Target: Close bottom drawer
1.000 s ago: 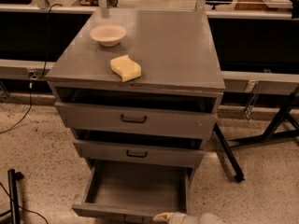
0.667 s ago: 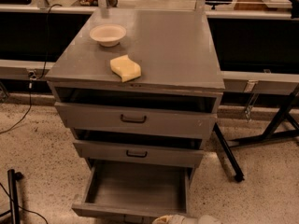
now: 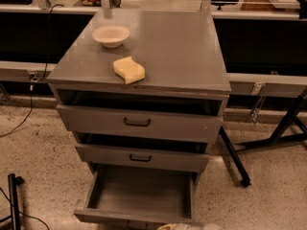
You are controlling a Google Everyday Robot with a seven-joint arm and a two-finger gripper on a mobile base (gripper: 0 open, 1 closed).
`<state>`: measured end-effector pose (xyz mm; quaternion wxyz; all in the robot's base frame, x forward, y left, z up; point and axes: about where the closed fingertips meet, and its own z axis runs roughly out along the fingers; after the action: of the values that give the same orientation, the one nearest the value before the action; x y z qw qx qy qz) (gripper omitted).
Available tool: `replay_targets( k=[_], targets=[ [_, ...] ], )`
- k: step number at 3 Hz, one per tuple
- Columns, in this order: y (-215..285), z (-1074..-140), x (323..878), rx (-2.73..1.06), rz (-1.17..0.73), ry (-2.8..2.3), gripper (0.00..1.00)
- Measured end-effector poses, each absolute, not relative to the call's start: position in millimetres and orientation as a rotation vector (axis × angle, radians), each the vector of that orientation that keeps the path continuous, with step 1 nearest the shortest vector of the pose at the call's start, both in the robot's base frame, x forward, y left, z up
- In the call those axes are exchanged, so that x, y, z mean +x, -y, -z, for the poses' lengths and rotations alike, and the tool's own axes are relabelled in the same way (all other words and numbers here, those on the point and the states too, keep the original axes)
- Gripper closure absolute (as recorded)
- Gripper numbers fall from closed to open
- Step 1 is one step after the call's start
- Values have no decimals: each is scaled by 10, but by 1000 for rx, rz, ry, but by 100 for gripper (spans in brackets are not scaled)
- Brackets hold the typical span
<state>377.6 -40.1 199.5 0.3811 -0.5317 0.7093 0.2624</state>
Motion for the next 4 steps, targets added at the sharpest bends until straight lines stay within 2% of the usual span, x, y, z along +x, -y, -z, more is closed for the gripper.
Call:
replay_targets(
  k=[4],
  targets=[
    [424,-1553,3838,-1227,-629,-1676,100]
  ],
)
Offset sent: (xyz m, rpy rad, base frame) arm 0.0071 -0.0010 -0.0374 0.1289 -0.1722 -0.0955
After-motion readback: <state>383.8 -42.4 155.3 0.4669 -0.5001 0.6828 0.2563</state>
